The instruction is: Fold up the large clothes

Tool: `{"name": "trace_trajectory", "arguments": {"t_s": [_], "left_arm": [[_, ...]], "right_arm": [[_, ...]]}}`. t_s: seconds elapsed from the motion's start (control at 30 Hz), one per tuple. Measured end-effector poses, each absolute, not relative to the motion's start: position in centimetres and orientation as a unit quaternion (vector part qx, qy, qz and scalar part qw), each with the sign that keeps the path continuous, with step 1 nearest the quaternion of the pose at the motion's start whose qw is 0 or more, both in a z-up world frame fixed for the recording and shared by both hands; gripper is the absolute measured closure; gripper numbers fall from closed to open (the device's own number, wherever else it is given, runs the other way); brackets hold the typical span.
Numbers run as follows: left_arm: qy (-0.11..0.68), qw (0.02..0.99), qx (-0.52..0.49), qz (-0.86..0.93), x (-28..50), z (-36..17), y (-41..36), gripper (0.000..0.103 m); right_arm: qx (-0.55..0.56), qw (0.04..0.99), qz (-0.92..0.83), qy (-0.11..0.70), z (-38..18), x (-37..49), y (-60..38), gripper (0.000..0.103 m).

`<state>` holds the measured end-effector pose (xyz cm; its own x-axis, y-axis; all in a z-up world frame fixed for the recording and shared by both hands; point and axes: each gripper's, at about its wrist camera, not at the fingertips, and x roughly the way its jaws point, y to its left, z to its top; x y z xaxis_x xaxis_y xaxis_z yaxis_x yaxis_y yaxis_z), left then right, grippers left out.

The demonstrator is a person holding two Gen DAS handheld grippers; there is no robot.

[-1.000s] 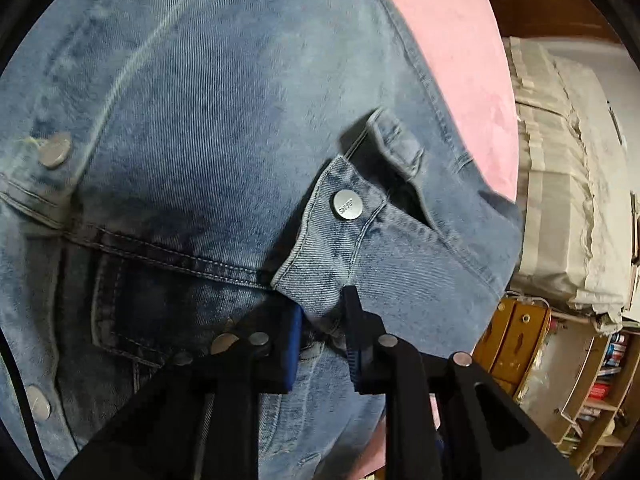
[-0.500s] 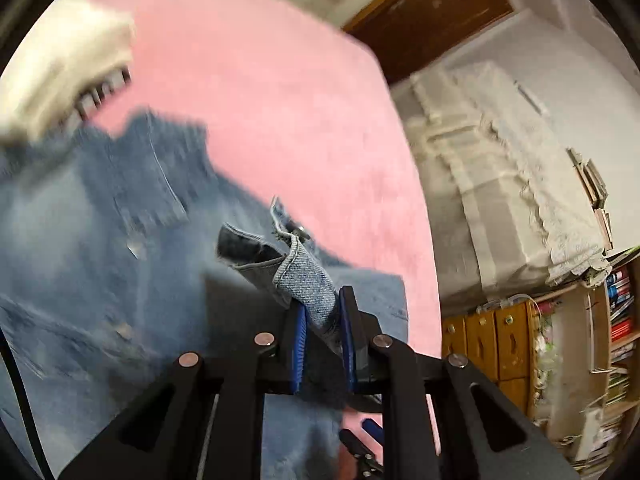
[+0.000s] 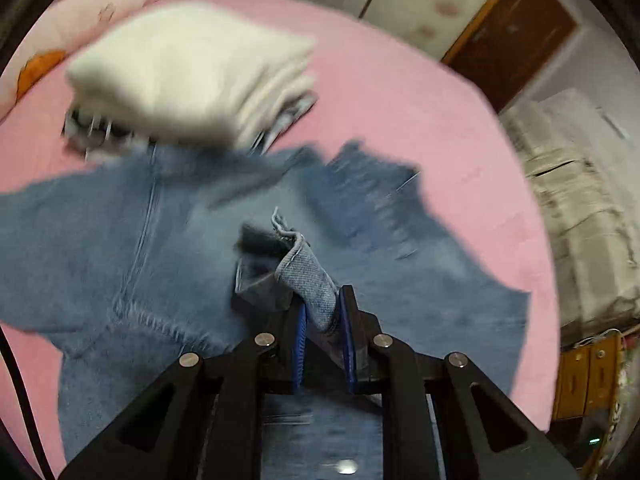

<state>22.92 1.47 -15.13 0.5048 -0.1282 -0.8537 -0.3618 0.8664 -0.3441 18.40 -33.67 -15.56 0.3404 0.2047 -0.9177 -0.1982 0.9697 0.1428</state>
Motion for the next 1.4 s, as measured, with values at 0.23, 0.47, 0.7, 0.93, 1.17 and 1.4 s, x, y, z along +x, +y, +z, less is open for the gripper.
{"name": "trace_trajectory", "arguments": {"t_s": [0.23, 0.47, 0.7, 0.93, 1.17, 1.4], "left_arm": [[0.522, 0.809, -0.258, 0.080, 22.1, -19.3, 0.5, 0.089], [0.520, 0.811, -0.261, 0.052, 22.1, -19.3, 0.4, 0.088], [0.507, 0.816, -0.275, 0.041, 21.7, -18.1, 0.0, 0.088], [0.521, 0.813, -0.257, 0.041, 21.4, -19.3, -1.2, 0.088], [0.555, 0.786, -0.266, 0.068, 20.0, -20.0, 0.3, 0.078], [0.525, 0.816, -0.229, 0.081, 18.6, -15.0, 0.8, 0.058]], "right_arm": [[0.004, 0.838, 0.074, 0.541, -14.9, 23.5, -34.6, 0.052], [-0.001, 0.848, 0.049, 0.527, -16.2, 32.9, -35.3, 0.045], [0.000, 0.815, 0.092, 0.572, -19.4, 36.9, -35.0, 0.086], [0.017, 0.811, -0.002, 0.584, -21.4, 37.5, -39.9, 0.096], [0.027, 0.831, 0.023, 0.555, -17.8, 35.0, -39.8, 0.095], [0.025, 0.846, 0.051, 0.530, -14.3, 29.8, -36.6, 0.044]]}}
